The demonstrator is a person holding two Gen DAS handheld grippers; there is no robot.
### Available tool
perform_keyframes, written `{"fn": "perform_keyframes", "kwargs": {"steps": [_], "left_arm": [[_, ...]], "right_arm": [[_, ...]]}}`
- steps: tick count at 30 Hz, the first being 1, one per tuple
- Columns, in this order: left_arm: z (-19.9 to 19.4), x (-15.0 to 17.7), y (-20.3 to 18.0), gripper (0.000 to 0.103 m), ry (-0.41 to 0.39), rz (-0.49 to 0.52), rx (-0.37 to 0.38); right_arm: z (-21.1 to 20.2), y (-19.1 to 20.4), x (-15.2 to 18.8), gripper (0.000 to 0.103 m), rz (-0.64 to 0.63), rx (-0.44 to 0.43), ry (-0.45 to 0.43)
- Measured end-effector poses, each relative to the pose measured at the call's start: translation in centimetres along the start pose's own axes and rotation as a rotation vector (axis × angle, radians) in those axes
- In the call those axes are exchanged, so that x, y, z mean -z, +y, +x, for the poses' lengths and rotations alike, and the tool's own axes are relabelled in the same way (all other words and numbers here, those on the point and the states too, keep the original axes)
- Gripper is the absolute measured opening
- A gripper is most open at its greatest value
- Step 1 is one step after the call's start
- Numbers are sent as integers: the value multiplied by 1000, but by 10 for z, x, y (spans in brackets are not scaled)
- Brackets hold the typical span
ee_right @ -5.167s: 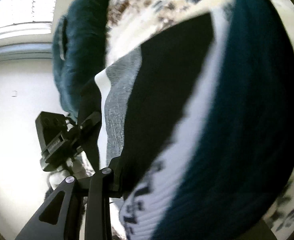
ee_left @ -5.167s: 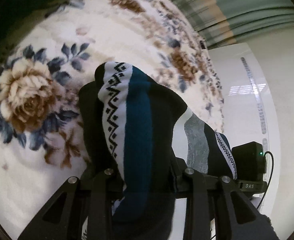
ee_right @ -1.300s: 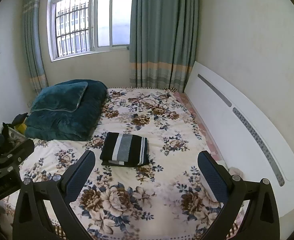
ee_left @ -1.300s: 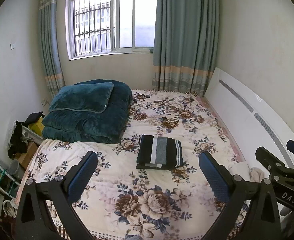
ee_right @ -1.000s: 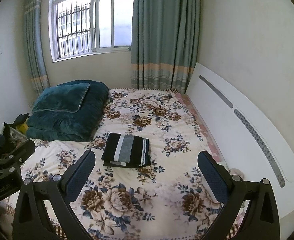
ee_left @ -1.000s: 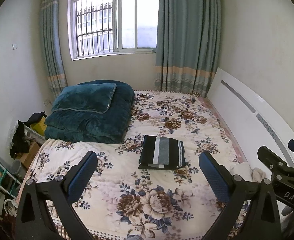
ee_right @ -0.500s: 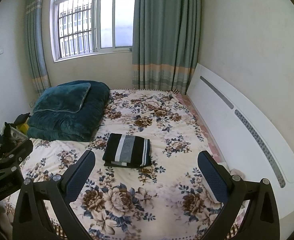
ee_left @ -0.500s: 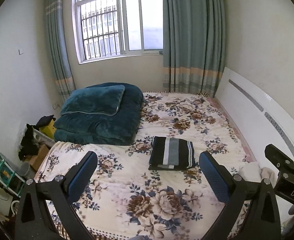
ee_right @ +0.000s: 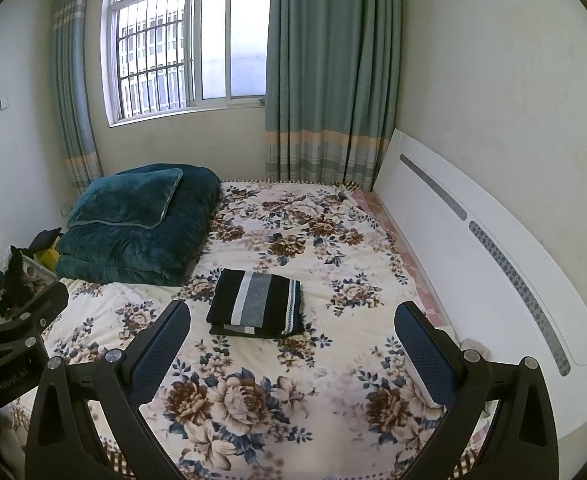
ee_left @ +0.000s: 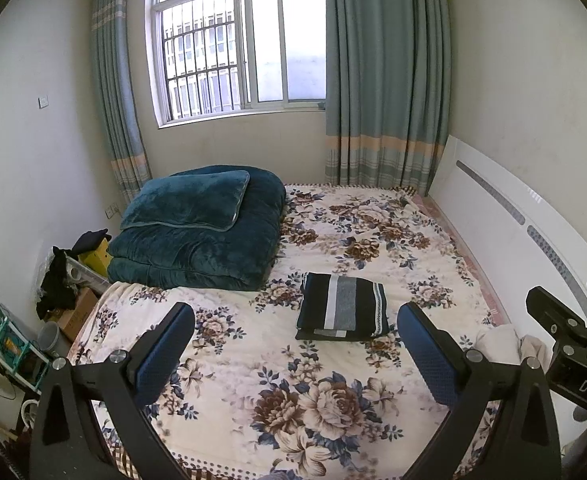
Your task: Fold small clothes
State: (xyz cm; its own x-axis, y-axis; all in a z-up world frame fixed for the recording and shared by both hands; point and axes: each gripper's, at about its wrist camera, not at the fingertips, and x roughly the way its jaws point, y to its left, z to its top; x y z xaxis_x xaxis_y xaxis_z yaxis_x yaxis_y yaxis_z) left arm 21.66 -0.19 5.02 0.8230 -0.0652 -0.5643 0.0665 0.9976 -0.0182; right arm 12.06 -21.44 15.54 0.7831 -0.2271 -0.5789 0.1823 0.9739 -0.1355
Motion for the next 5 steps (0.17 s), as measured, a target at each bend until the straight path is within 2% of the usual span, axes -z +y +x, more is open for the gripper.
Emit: {"fn": "perform_keyframes", "kwargs": {"steps": [5], "left_arm": [[-1,1,1,103,-1,-9,-2]], "right_arm": [[-1,-1,1,103,2,0,-2]]}}
